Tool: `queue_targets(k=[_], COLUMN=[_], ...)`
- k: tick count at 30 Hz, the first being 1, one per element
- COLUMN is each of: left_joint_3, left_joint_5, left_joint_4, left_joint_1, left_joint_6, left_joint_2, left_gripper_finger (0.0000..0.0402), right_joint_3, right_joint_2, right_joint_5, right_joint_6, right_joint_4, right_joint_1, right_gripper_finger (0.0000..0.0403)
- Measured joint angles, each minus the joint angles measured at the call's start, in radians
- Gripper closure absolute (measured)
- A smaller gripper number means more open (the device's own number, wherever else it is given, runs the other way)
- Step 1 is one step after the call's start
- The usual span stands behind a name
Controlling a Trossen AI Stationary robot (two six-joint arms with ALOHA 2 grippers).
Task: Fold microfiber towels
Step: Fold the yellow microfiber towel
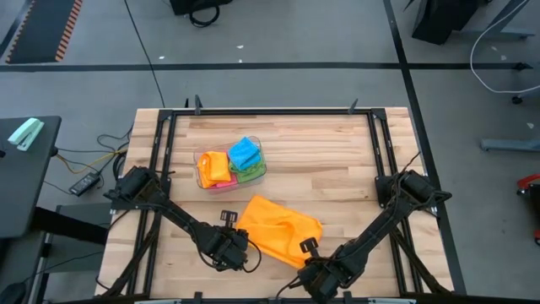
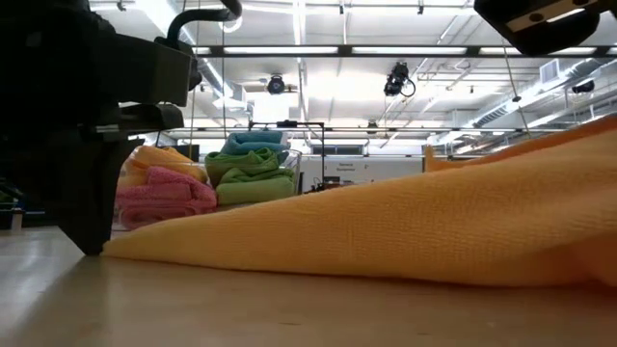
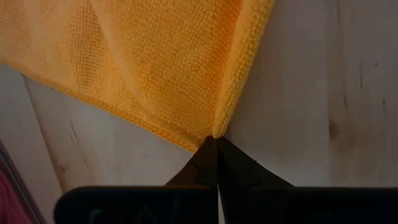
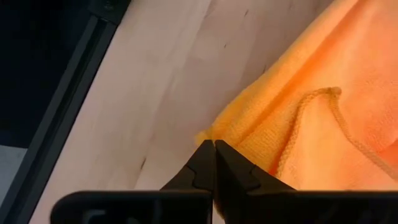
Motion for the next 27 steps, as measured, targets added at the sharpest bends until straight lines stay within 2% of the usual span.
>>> queue_targets(k=[27], left_joint_3=[-0.002], left_joint_5=[0.042], left_joint_4=[-0.078], left_joint_1=[-0.022], left_joint_6=[-0.010], left_joint_2=[0.003], left_gripper_finger=[0.0389], right_joint_3=[0.000], right_joint_2=[0.000], right_joint_5=[-0.002], right_joint_6=[0.067], right_joint_4=[-0.071], right_joint_1=[0.013], right_gripper_finger=[0.0384])
